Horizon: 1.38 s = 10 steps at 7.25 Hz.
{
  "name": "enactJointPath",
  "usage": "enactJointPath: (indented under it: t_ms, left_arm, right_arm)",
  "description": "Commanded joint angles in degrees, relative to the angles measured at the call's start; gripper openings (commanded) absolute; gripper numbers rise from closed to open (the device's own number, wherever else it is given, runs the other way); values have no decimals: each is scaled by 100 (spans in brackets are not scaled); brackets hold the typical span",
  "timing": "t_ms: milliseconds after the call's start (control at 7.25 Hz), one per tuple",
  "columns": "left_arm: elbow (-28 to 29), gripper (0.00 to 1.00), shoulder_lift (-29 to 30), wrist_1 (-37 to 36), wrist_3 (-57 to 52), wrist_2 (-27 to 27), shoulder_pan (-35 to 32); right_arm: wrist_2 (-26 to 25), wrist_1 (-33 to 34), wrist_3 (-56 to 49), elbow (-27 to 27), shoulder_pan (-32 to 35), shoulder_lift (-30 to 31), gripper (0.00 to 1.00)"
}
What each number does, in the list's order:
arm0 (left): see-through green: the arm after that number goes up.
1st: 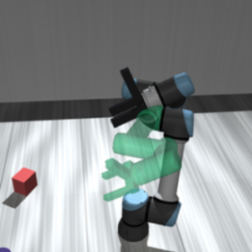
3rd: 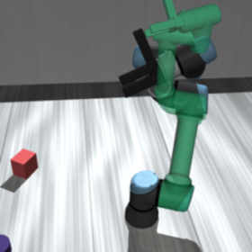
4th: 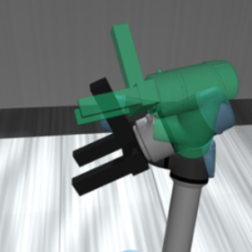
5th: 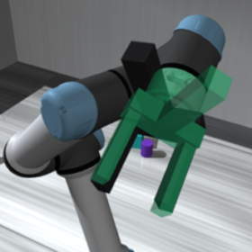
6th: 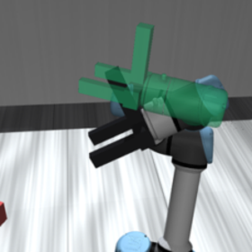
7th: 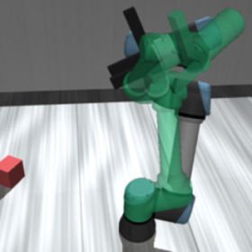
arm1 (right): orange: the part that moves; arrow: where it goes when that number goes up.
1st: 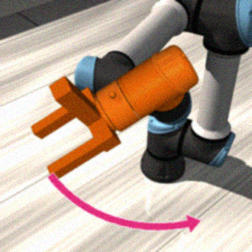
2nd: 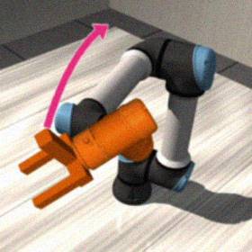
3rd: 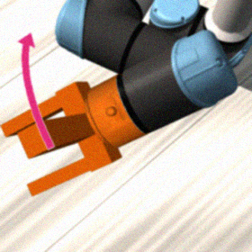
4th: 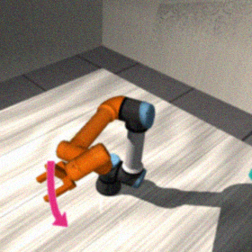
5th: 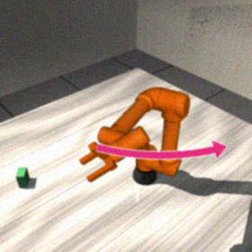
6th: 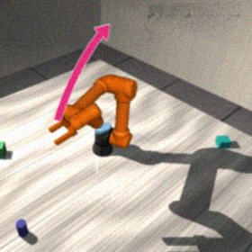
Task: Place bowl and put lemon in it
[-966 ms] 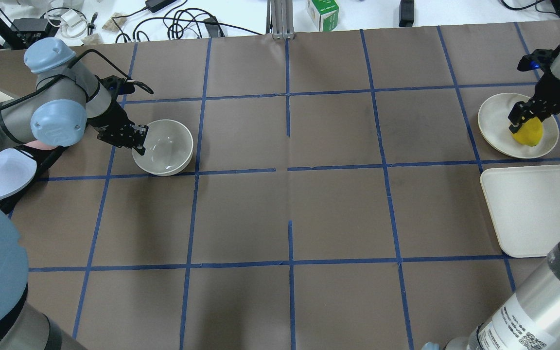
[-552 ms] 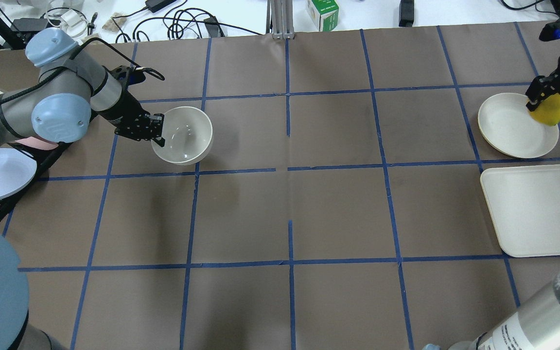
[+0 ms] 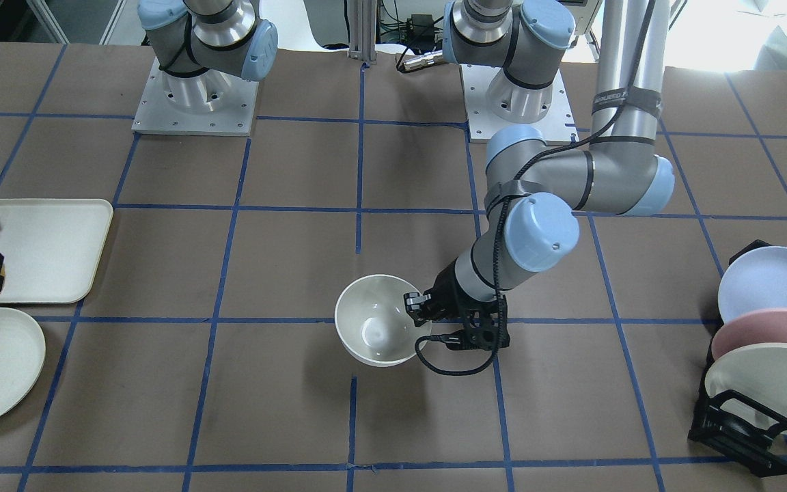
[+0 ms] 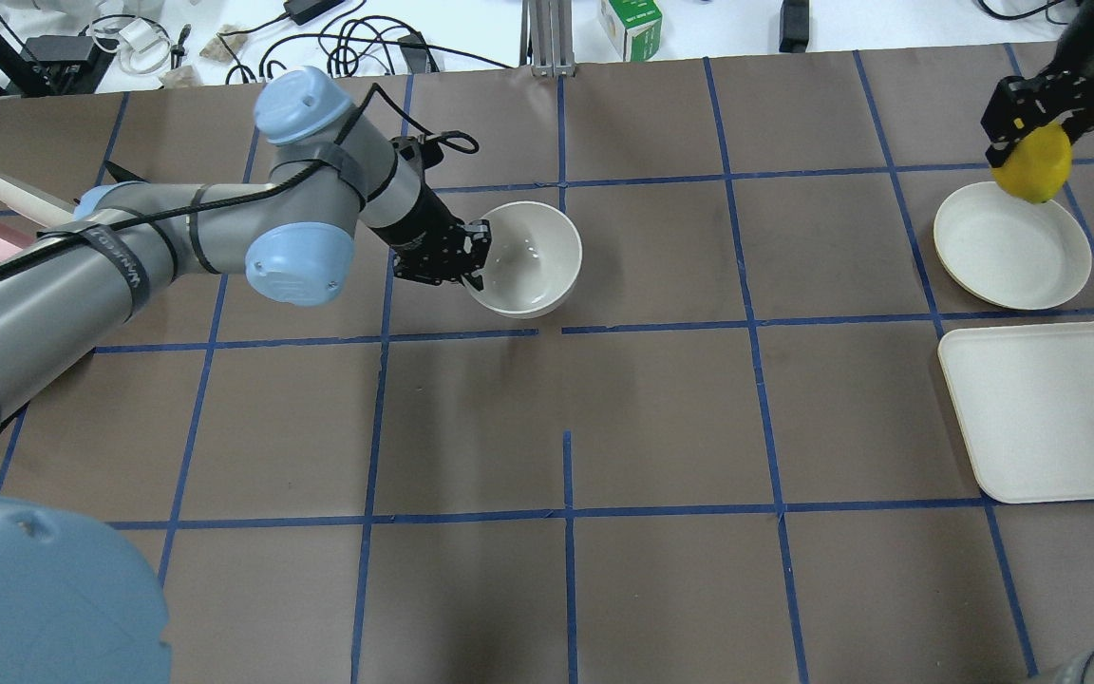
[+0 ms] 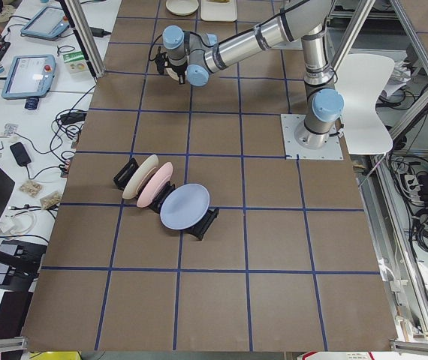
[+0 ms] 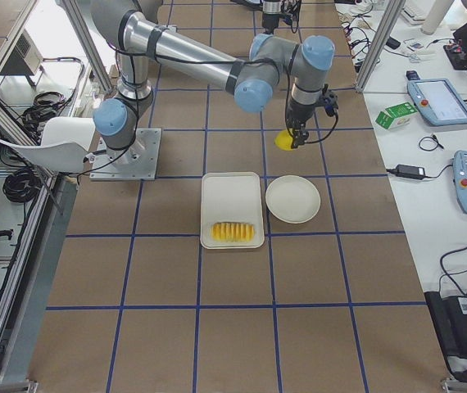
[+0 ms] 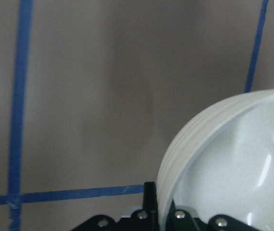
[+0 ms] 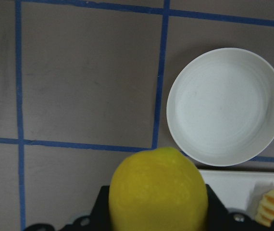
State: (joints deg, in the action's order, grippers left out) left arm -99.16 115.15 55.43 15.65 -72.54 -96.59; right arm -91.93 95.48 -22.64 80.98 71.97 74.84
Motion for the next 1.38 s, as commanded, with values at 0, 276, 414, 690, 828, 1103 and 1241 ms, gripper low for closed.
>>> enactJointPath:
  t_ms: [0,276,414,690,828,1103,1241]
  left_arm:
    - [-25,0,69,-24,316,-514,-334]
    - [-7,60,183,-58,255,-577,-396]
    - [71,100,166,-76,307,-708,-413]
    - [290,100,-288,473,2,-998,-283]
    - [648,100,-526,1313,-740,-1478,-90]
    - [1448,100,-983,2905,-1692,-1553,567]
    - [1478,100,-1238,3190,-2070,-1561,875]
  right_arm:
    - [0,-178,1038,50,641,224,20]
    - [0,-178,1243,67,828,251,20]
    - [0,-178,1244,67,845,259,20]
    - [34,-170,1462,59,933,251,20]
    - [435,-126,2108,59,1229,181,20]
    - [562,188,2955,58,1975,-283,19]
    - [553,365,3593,50,2397,-546,19]
